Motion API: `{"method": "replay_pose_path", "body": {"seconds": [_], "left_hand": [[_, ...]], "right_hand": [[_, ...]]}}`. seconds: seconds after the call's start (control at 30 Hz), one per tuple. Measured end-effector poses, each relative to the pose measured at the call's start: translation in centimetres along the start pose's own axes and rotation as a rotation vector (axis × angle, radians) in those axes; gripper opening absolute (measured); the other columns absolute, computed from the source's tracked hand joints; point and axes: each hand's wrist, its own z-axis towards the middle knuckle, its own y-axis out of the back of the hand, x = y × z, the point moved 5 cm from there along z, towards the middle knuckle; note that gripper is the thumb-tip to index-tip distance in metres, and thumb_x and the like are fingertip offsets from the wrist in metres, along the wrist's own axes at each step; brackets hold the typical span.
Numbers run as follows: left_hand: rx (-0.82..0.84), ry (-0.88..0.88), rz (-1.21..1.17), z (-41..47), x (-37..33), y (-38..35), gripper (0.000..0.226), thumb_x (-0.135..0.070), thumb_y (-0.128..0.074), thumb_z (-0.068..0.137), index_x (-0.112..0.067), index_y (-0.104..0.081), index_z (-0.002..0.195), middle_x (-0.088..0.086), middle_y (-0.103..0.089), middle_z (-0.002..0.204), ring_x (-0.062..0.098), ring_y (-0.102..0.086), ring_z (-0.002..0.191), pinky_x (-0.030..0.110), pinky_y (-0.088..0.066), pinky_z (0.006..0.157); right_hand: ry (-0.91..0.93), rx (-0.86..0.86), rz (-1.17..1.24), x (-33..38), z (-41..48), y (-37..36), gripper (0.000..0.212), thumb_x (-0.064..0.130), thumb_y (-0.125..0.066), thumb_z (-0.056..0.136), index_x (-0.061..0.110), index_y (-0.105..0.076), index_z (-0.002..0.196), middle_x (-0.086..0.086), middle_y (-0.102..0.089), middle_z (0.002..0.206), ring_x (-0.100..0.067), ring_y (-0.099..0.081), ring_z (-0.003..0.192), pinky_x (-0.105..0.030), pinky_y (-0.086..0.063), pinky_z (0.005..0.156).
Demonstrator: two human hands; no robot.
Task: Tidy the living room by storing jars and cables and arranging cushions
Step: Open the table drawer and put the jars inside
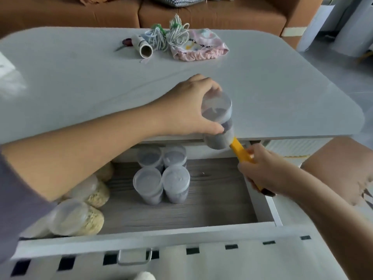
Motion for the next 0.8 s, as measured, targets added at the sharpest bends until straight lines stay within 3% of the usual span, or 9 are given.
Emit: {"method": "replay_pose_path", "body": {"seconds": [0.07,0.17,0.43,0.57,0.67,0.73,0.8], "left_hand": [[0.051,-0.018,0.017,-2.7,-0.1,0.6,0.065,-0.044,-0.082,0.067,-0.027,-0.052,0.122,-0.014,-0.053,0.117,0.005,-0.053,0.105,0.021,-0.043,0.09],[0.141,-0.021,0.012,-6.0,0.1,0.5,0.062,-0.043,-0.082,0.066,-0.03,-0.053,0.118,-0.019,-0.054,0.114,0.003,-0.053,0.105,0.023,-0.043,0.089],[0.403,-0.074,0.034,-11.4,2.3,-0.8,0.068,-0.03,-0.082,0.072,-0.04,-0.047,0.129,-0.025,-0.045,0.122,-0.001,-0.045,0.118,0.02,-0.04,0.094],[0.503,-0.1,0.085,-13.0,3.3,-2.1,0.067,-0.03,-0.079,0.074,-0.046,-0.042,0.127,-0.022,-0.036,0.122,0.001,-0.045,0.111,0.017,-0.042,0.087],[0.545,-0.157,0.22,-13.3,3.9,-3.5,0.065,-0.031,-0.076,0.076,-0.045,-0.041,0.129,-0.024,-0.035,0.123,-0.006,-0.04,0.103,0.021,-0.045,0.08],[0.515,-0.203,0.273,-13.2,4.3,-4.3,0.064,-0.031,-0.075,0.077,-0.041,-0.043,0.131,-0.022,-0.038,0.124,-0.008,-0.036,0.103,0.027,-0.047,0.086],[0.456,-0.251,0.279,-12.8,4.7,-4.6,0.063,-0.033,-0.076,0.075,-0.039,-0.046,0.13,-0.02,-0.043,0.124,0.0,-0.039,0.112,0.031,-0.044,0.091]], "right_hand": [[0.008,0.099,0.003,0.4,-0.9,-1.7,0.02,0.023,-0.05,0.088,0.015,-0.042,0.104,-0.008,-0.062,0.068,-0.011,-0.053,0.039,-0.018,-0.035,0.037],[0.004,0.188,-0.015,0.9,-1.2,-3.4,0.025,0.025,-0.05,0.089,0.014,-0.04,0.109,-0.007,-0.061,0.067,-0.009,-0.052,0.037,-0.017,-0.035,0.037],[-0.033,0.316,-0.104,0.3,1.3,-7.3,0.032,0.033,-0.051,0.089,0.01,-0.046,0.11,-0.003,-0.062,0.079,-0.016,-0.056,0.068,-0.029,-0.044,0.064],[-0.073,0.339,-0.203,-0.4,2.5,-8.7,0.036,0.034,-0.053,0.089,0.011,-0.043,0.115,-0.006,-0.063,0.098,-0.018,-0.055,0.079,-0.031,-0.041,0.068],[-0.1,0.32,-0.247,-0.8,3.6,-10.0,0.039,0.027,-0.056,0.087,0.006,-0.045,0.118,-0.008,-0.058,0.092,-0.022,-0.054,0.078,-0.032,-0.042,0.067],[-0.129,0.338,-0.252,-0.9,4.4,-10.9,0.035,0.022,-0.055,0.089,0.002,-0.047,0.116,-0.009,-0.059,0.086,-0.023,-0.057,0.072,-0.031,-0.044,0.063],[-0.209,0.403,-0.097,-1.3,5.0,-11.9,0.028,0.017,-0.055,0.09,-0.001,-0.05,0.112,-0.014,-0.062,0.082,-0.025,-0.059,0.064,-0.031,-0.049,0.06]]}}
